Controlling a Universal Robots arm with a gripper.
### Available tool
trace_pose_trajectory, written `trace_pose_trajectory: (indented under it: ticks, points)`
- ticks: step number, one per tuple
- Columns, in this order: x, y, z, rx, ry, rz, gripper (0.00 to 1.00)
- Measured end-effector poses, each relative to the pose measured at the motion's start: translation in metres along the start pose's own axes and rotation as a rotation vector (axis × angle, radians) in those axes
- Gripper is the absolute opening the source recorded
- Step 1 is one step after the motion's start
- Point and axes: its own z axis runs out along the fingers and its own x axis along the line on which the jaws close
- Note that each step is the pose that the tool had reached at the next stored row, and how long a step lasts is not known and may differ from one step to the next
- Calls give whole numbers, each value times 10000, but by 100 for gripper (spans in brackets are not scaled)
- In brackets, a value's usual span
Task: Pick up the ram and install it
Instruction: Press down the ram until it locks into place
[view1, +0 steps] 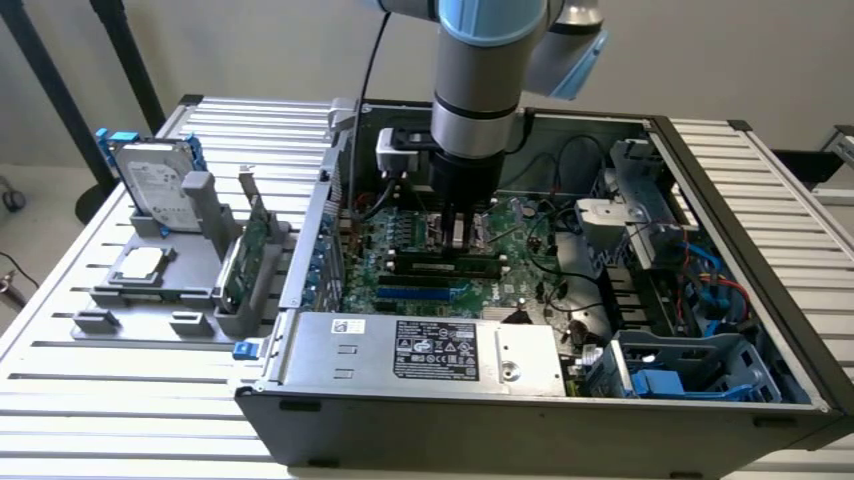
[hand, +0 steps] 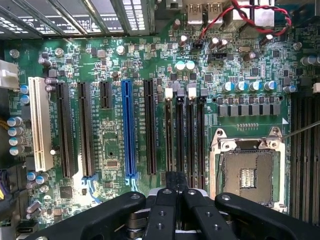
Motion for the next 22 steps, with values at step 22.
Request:
trace_pose_trajectory:
  ticks: [22]
  points:
    - [3,1,-157,13,-105,-60,11]
